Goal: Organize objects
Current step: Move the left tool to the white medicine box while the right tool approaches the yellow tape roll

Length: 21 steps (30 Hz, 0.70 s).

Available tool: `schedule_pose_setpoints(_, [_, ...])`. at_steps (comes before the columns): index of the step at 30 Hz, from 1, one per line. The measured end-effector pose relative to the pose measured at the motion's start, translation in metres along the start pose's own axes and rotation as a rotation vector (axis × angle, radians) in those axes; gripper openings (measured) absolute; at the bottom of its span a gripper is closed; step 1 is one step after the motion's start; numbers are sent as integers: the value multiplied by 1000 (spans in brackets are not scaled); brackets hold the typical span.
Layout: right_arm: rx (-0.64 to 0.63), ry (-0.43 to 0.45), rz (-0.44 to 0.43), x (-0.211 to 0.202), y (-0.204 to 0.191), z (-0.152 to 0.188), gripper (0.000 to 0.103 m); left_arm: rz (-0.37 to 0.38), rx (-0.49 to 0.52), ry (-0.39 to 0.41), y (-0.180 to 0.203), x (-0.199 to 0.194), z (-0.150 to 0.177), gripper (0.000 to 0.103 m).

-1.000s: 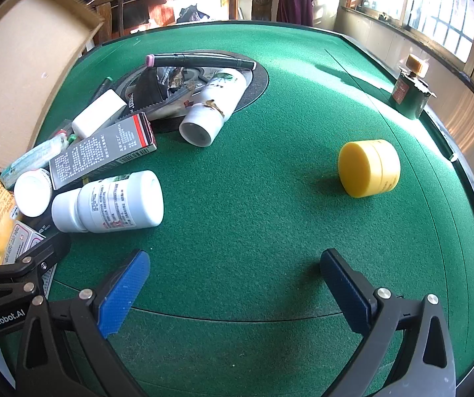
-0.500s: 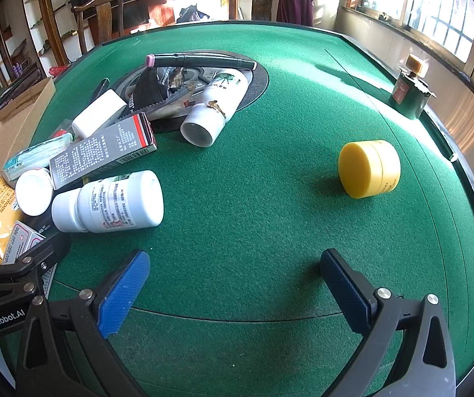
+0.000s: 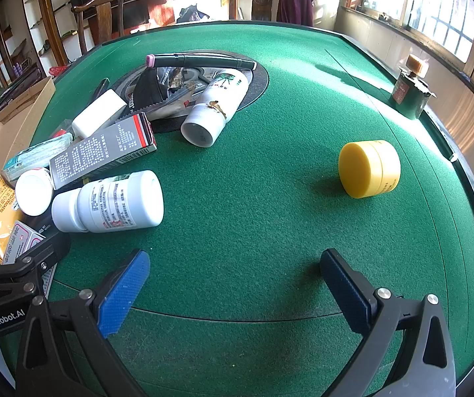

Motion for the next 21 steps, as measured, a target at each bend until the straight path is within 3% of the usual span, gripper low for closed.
schedule_pose_setpoints(19, [0,0,-1,-1,0,0,103,-5,-8,-1,1,1,-1,103])
schedule_pose_setpoints(21, [-12,-1,-6,-1,-1,0,103,16,28,-1,3,2,-2,103])
Point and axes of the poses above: each gripper's, at about its wrist camera, not at the fingertips, and x roughly the way its jaws point, y to its right, z to its underside, the point moved 9 cm from there along x, roughly the way its jaws point, and after that the axes turned 5 degrees about x, right-handed, at the moved point
